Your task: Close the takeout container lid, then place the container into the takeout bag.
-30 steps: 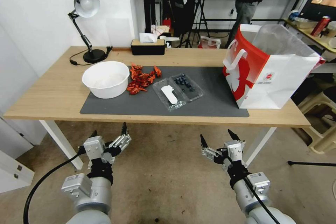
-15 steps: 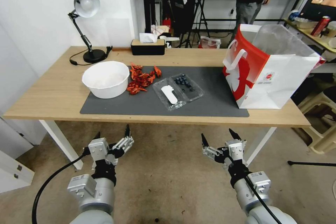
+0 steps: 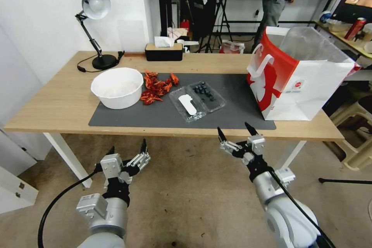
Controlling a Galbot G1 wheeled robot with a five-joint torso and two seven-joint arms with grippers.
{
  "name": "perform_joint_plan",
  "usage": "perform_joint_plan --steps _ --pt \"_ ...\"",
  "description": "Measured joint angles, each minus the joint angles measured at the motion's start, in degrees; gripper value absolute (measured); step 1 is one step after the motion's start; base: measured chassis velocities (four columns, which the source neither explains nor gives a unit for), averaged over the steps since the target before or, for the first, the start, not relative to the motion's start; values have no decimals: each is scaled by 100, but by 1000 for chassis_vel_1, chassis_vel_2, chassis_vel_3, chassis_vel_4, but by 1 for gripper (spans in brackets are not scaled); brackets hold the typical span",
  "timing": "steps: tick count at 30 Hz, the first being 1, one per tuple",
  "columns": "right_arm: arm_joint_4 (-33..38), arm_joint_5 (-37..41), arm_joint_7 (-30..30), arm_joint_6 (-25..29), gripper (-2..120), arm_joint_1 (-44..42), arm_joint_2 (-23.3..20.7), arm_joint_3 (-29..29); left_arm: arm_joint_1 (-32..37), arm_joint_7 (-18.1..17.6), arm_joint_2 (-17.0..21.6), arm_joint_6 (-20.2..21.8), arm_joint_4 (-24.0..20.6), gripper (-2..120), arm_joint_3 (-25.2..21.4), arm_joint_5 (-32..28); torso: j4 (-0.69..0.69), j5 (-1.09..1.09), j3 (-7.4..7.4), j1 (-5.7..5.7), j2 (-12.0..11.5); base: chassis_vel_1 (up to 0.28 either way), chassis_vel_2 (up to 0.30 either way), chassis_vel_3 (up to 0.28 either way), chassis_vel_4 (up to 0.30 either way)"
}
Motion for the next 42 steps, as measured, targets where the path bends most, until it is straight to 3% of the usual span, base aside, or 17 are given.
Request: perform_joint_plan --steps 6,18,25,32,42 --pt "-327 231 200 -81 100 553 -205 -361 48 0 -37 -33 1 100 -5 38 0 0 0 1 0 0 0 0 0" --pt "-764 718 1020 -1023 100 2264 -470 -1219 99 26 -74 -121 82 100 -92 89 2 0 0 1 0 0 0 0 0" --pt "-1093 1167 2636 -2653 100 3401 -498 -1619 94 25 -109 -129 126 100 -147 83 0 -1 0 0 0 0 0 0 0" --pt "-1457 1658 3271 -3581 100 4087 -421 -1811 83 13 -165 -132 159 100 -146 84 0 0 0 0 0 0 0 0 0" --pt "-2197 1259 3312 -3717 100 4412 -319 -1973 81 -103 -217 -123 179 100 -158 86 0 0 1 0 0 0 0 0 0"
